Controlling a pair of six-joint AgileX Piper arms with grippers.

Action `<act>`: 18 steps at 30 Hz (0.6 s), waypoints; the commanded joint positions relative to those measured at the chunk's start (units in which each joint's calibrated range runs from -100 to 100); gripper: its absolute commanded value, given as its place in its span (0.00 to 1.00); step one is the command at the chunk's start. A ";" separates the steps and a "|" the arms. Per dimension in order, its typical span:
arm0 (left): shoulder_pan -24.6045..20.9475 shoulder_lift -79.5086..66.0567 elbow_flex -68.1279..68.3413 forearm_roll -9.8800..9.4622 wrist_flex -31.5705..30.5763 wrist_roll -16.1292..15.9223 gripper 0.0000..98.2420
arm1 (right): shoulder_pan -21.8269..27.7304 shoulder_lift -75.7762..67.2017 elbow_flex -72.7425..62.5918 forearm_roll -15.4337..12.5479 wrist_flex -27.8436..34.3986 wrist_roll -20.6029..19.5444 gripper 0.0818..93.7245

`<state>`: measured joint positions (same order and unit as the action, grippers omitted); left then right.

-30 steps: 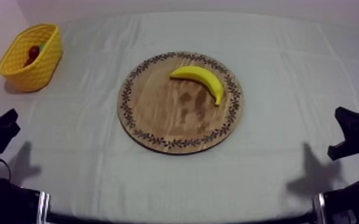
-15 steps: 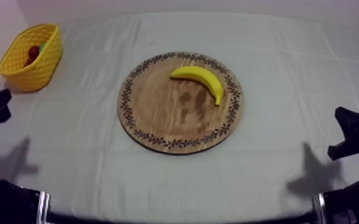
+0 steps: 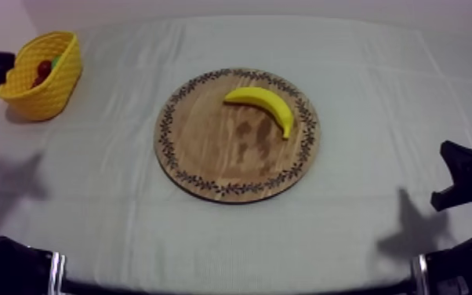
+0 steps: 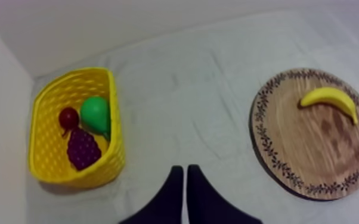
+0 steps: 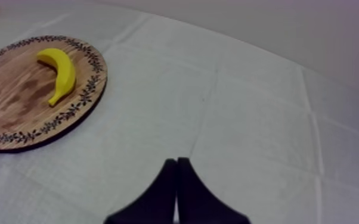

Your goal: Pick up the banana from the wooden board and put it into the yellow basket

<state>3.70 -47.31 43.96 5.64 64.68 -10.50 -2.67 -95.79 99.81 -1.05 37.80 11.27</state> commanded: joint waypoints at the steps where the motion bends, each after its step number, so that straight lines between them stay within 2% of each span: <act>1: 0.40 7.76 -7.73 -0.04 2.94 -1.76 0.00 | -0.01 0.03 -0.03 0.00 0.02 -0.01 0.00; 11: 4.05 22.32 -23.57 -0.45 11.12 -9.22 0.00 | -0.01 0.03 -0.03 0.00 0.02 -0.01 0.00; 18: 9.27 31.32 -31.90 -1.71 15.44 -11.97 0.00 | -0.01 0.03 -0.03 0.00 0.02 -0.01 0.00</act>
<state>11.19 -18.25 14.24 4.22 79.81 -22.13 -2.67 -95.79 99.81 -1.05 37.80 11.27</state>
